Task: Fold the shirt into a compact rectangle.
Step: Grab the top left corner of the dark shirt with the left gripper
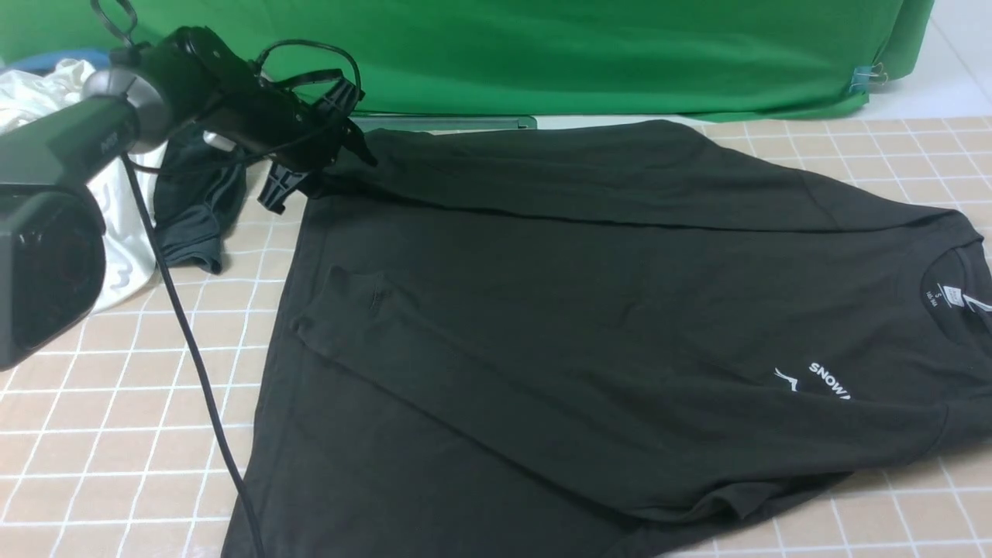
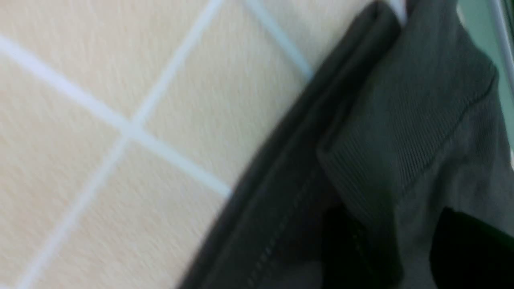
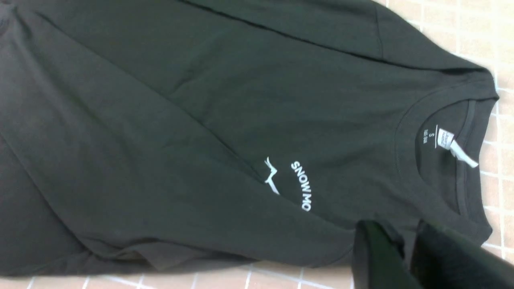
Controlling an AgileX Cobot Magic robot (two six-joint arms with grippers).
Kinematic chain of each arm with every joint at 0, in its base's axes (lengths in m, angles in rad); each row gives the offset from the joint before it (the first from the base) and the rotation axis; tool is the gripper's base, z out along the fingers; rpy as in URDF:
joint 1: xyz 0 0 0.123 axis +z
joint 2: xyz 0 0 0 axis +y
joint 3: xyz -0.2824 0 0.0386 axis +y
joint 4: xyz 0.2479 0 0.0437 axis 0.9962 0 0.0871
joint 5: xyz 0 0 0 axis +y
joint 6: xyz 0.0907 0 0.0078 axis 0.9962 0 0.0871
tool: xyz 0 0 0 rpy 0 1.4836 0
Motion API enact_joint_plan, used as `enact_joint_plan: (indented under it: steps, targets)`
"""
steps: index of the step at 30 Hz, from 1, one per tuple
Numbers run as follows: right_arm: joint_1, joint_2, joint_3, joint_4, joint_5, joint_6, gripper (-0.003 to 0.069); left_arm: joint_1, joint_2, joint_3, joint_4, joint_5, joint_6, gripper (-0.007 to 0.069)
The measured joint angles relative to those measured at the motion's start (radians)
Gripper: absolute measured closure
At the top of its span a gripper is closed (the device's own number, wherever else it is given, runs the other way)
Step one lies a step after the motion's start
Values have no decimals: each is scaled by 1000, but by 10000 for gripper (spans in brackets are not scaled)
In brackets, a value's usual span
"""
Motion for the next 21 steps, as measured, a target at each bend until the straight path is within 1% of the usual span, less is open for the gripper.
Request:
enact_joint_plan:
  steps: [1,4,6,8,15,21]
  targets:
    - [0,0,0,0,-1,0,493,0,0,0,4,0,0,363]
    - [0,0,0,0,-9,2,492,0,9,0,44,-19,-21,468]
    - [0,0,0,0,-9,3,492,0,16,0,48,-30,-25,553]
    - [0,0,0,0,-9,9,492,0,19,-3,48,-33,-25,590]
    - [0,0,0,0,-16,18,489,-1,8,-4,54,0,-15,598]
    - [0,0,0,0,-16,18,482,-1,-107,-4,39,85,-2,603]
